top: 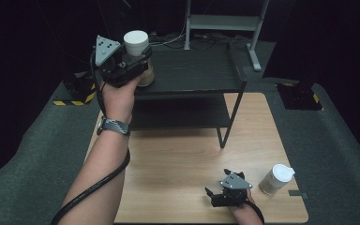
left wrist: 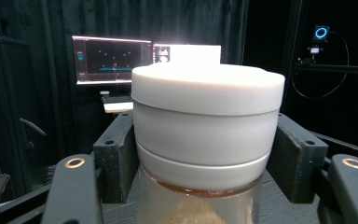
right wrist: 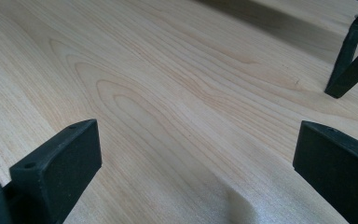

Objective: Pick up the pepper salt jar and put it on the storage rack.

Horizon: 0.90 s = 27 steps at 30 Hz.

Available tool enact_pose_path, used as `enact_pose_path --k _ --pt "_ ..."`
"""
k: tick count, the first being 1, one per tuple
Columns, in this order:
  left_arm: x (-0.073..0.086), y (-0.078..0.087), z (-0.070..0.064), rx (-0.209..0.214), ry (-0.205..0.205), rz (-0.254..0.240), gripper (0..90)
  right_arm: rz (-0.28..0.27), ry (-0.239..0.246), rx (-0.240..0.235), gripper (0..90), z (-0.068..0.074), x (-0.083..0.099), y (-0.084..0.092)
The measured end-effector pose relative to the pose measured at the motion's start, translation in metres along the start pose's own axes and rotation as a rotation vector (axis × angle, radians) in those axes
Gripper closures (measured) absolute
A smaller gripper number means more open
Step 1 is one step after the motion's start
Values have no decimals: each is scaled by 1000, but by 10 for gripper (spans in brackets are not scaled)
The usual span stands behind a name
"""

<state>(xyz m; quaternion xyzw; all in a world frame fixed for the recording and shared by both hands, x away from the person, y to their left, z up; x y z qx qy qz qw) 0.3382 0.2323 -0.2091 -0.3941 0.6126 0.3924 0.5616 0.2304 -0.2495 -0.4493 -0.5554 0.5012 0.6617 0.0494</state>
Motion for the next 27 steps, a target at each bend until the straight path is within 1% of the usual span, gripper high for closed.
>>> enact_pose_path --k 7,10,13,15,18,20,21,23,24,26,27 --pt "1 1 0 0 -1 -3 333 0 0 0 0 0 0 0" --pt "2 3 3 3 4 -8 318 1 -2 -1 0 0 0 0" --pt "0 3 5 2 17 8 264 4 5 2 0 1 -1 0" --pt "0 4 4 -7 27 11 216 5 6 2 0 1 -1 0" --pt "2 5 2 -18 27 13 146 5 4 1 0 1 -1 0" --pt "3 7 1 -27 19 12 100 5 3 0 0 0 -1 0" --pt "4 8 0 -35 24 12 80 5 4 0 0 0 -1 0" --pt "4 10 0 -34 44 20 25 5 6 0 0 0 -1 0" --pt "5 11 -1 -37 39 22 4 6 6 -1 0 0 -1 0" --pt "5 15 -4 -47 17 27 5 6 7 -1 0 0 -1 0" --pt "6 17 -4 -45 12 25 5 6 6 -1 0 0 -1 0"
Point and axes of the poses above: each handheld gripper's, and its own axes: y roughly backward along the jaws, x roughly out of its underside, z roughly to its left, the point moved 1 cm from there along -y, roughly forward along the jaws, and after that the axes turned 4 degrees about z, right-handed, at the moved point
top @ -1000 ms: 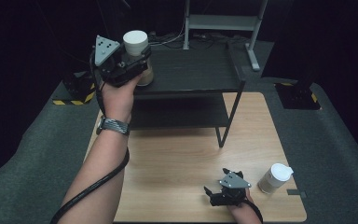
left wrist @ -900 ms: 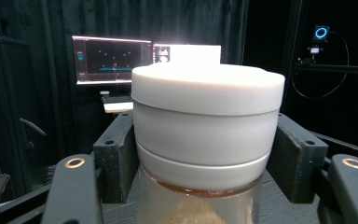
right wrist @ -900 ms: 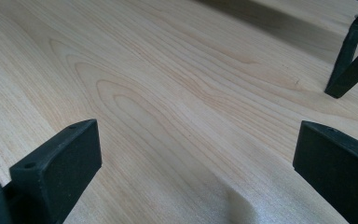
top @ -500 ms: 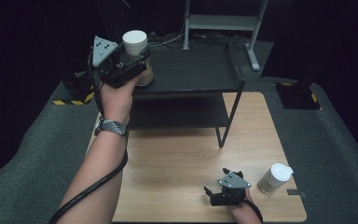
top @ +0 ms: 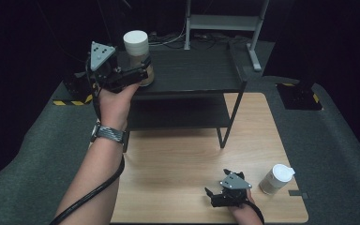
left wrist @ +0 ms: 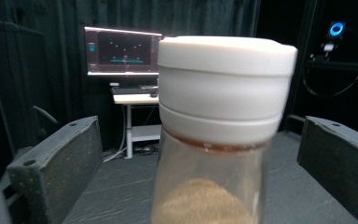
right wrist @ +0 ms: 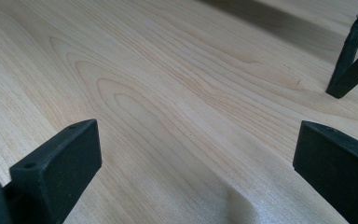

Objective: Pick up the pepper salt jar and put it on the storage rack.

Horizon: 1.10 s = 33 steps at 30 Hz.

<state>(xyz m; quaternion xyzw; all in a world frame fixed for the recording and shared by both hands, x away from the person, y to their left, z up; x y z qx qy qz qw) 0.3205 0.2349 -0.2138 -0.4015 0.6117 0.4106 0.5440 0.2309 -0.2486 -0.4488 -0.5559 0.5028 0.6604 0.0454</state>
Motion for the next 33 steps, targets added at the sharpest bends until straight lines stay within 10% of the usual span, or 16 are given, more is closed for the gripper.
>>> enact_pose_path --k 33 --pt "40 59 -4 46 -52 -8 5 6 7 6 0 2 -1 0"
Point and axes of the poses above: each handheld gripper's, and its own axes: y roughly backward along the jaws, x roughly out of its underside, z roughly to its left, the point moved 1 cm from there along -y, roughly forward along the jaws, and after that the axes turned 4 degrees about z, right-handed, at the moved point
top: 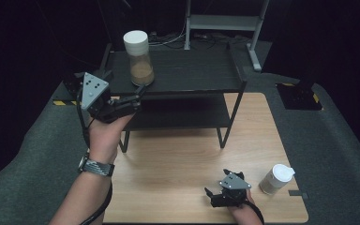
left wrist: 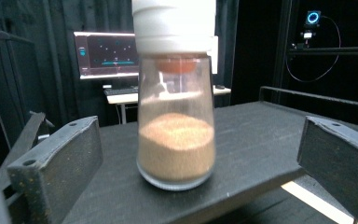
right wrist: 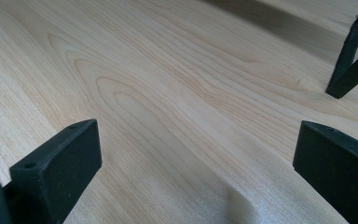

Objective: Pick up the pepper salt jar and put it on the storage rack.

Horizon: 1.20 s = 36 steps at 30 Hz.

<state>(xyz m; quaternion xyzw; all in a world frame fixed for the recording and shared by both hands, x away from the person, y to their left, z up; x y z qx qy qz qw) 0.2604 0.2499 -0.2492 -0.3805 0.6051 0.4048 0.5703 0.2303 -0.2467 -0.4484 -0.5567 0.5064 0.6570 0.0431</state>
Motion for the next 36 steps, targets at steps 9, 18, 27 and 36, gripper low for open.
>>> enact_pose_path --k 9,18,27,36 --pt "19 11 -4 11 -9 20 5 1 3 2 0 0 0 0" --pt "38 21 -8 12 -10 41 5 1 2 2 0 0 0 0" --pt "63 30 -12 15 -18 76 4 1 4 3 0 1 0 0" --pt "92 39 -14 16 -8 128 5 1 6 4 0 1 0 0"
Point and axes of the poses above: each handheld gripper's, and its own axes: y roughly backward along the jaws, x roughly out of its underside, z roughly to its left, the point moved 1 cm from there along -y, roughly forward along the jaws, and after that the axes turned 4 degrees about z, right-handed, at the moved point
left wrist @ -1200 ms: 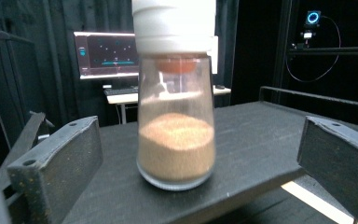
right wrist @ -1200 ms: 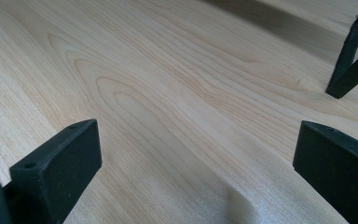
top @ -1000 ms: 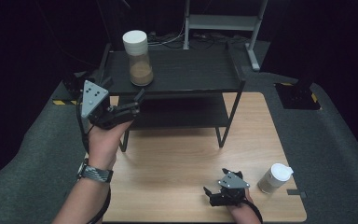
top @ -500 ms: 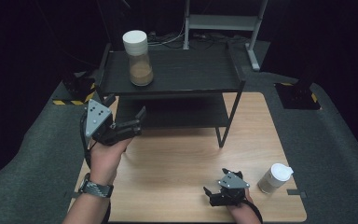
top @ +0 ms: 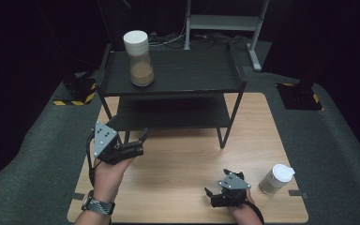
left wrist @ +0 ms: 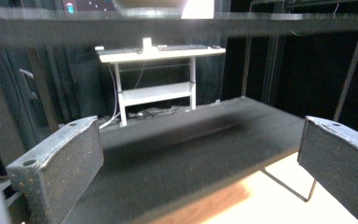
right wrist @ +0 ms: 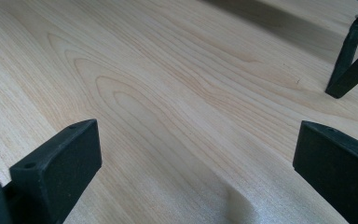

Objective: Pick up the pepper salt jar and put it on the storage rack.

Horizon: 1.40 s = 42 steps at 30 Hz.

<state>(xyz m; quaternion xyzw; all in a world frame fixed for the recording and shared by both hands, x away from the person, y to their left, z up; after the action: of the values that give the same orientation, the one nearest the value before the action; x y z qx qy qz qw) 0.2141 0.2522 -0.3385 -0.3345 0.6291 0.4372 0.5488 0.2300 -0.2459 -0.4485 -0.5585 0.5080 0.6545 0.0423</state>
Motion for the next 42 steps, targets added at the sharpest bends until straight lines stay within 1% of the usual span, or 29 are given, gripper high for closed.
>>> enact_pose_path --k 6,11,15,16,21,23,26,29,32,38,39,41,42 --pt "22 3 -5 5 -15 33 5 1 2 1 0 0 0 0" --pt "36 4 -11 11 -26 56 5 2 3 3 0 1 0 0" --pt "50 3 -16 29 -18 78 4 1 6 5 0 1 0 0" --pt "53 3 -17 33 -23 88 4 2 6 5 0 1 0 0" --pt "71 -1 -21 52 -12 126 5 2 7 7 0 2 0 0" --pt "78 -2 -22 54 -8 143 4 2 7 8 0 2 0 0" --pt "86 -5 -23 51 -19 170 4 2 6 9 0 2 -1 0" --pt "95 -7 -23 53 -15 194 5 4 6 9 0 2 -1 0" --pt "102 -11 -24 54 -28 226 5 6 7 10 0 3 -1 -1" --pt "115 -21 -23 76 -64 322 4 6 4 16 0 3 -1 -1" --pt "116 -23 -22 83 -65 342 4 6 4 18 0 3 -1 -1" --pt "118 -27 -20 93 -83 374 4 6 2 20 0 4 -1 -1" --pt "118 -28 -21 94 -85 382 4 7 2 20 0 4 -1 -1"
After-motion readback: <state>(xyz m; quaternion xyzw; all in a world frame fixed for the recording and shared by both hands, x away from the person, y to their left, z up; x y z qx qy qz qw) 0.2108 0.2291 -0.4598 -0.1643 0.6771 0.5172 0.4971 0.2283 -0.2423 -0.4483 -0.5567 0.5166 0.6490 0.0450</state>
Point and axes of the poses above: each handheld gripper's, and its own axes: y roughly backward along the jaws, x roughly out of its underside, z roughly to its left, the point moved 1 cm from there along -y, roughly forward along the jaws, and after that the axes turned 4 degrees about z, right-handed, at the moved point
